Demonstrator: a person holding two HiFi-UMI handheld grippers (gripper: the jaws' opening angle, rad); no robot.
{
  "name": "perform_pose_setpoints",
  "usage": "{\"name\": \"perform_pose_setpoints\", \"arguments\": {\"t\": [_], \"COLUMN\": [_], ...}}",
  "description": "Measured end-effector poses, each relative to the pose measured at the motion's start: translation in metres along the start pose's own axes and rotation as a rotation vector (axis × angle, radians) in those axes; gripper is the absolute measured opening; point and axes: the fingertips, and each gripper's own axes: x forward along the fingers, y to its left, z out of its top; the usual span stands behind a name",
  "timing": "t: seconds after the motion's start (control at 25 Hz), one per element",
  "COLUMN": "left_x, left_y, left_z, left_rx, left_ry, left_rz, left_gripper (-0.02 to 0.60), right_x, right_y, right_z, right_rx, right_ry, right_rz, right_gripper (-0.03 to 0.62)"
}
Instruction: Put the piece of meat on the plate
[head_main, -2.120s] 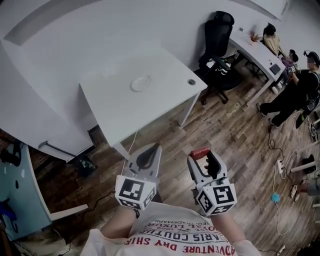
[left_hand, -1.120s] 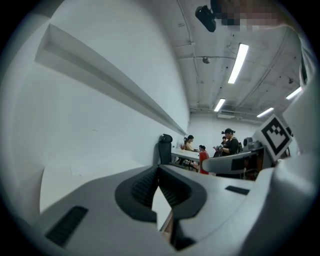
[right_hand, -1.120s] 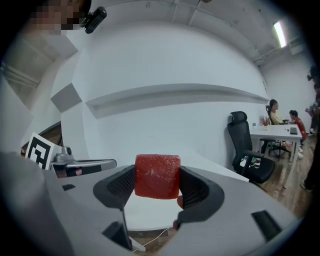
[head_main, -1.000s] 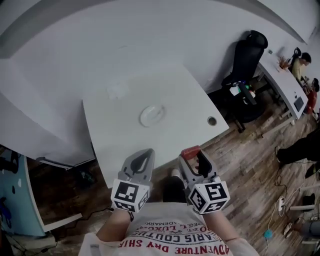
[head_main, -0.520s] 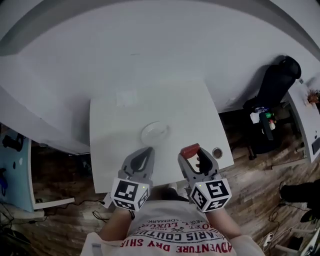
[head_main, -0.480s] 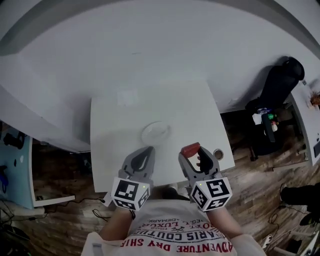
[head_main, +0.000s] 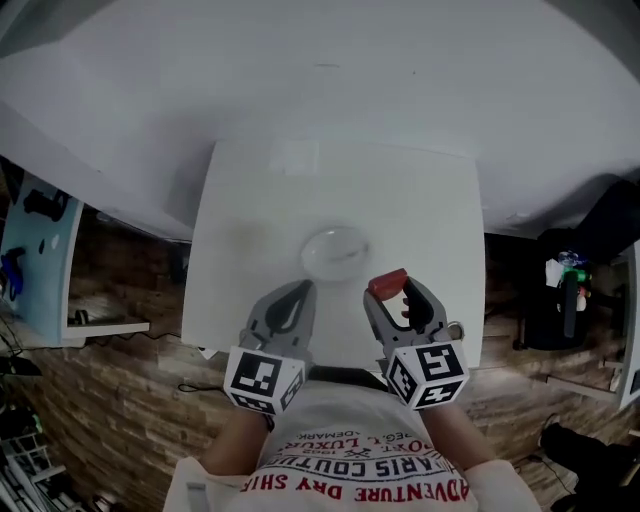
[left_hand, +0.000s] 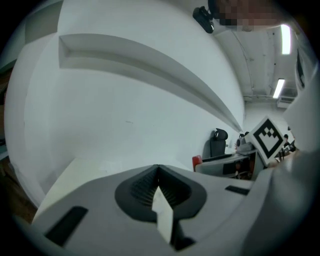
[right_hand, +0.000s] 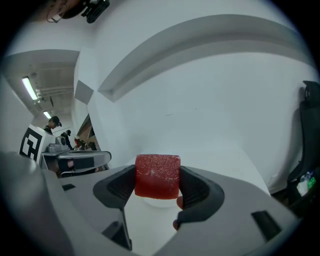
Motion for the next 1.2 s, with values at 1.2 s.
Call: {"name": "perform_pose_setpoints", "arguments": {"t": [1.2], "left_x": [0.080], "left_y": [0.106], "left_z": [-0.048], "left_rx": [-0.132], "left_ry": [0.164], "left_rz": [0.031], "left_gripper": [-0.002], "right_x": [0.168], "right_y": [0.006], "right_z": [-0.096], "right_rx": [-0.153], "right_ry": [0.491], "right_rz": [0.066], "right_gripper": [0.279]}}
